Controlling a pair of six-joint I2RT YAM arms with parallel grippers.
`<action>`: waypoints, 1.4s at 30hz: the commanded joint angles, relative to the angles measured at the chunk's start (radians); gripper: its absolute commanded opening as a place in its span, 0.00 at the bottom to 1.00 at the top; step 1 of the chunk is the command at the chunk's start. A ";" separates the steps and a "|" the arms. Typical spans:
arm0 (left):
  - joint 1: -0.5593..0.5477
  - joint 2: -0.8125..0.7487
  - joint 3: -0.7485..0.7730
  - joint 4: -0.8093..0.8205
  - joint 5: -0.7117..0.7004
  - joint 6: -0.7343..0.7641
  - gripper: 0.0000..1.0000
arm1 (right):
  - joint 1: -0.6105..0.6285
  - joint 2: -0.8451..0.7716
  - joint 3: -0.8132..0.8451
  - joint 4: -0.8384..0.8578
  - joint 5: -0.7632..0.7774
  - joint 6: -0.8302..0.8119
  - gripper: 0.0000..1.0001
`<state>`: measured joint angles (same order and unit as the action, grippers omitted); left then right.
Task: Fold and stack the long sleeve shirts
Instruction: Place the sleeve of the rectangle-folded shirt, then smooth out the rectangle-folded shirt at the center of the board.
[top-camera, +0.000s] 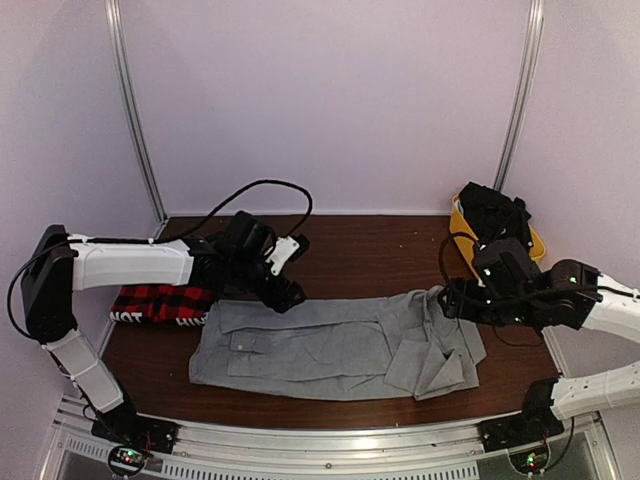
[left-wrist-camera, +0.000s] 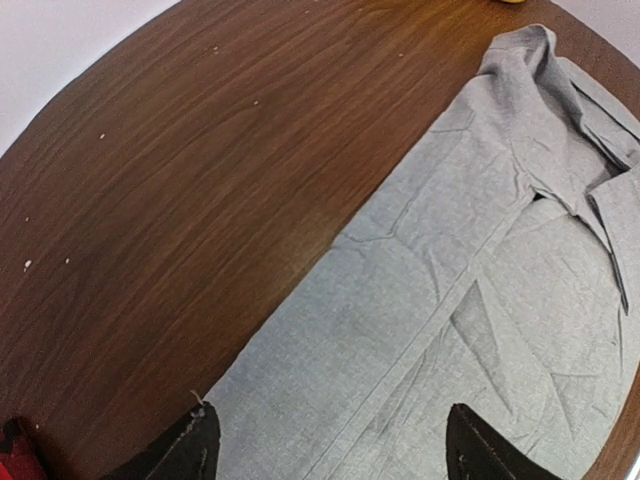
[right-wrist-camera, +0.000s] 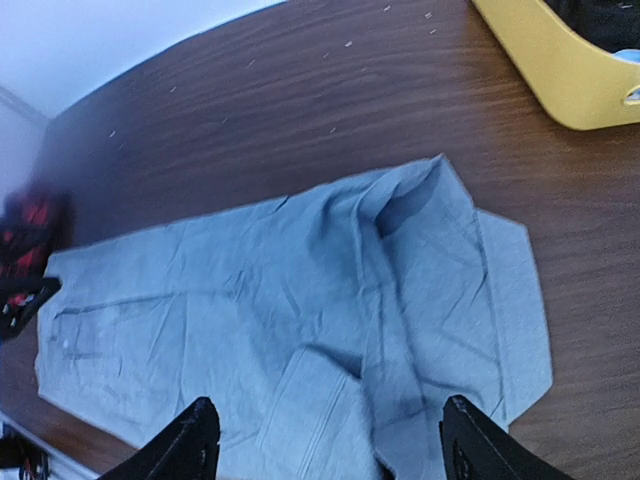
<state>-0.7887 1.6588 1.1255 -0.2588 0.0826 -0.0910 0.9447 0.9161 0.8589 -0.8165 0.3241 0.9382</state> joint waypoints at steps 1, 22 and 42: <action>0.016 -0.026 -0.022 -0.008 -0.114 -0.088 0.79 | -0.220 0.084 0.002 0.171 -0.013 -0.229 0.76; 0.092 0.027 -0.141 0.048 -0.115 -0.208 0.80 | -0.364 0.779 0.242 0.334 0.030 -0.399 0.63; 0.140 -0.025 -0.342 0.086 -0.179 -0.279 0.79 | -0.446 0.615 -0.031 0.400 -0.035 -0.373 0.58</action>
<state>-0.6579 1.6653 0.8169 -0.1982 -0.0769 -0.3439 0.5056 1.6264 0.8494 -0.4606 0.3271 0.5480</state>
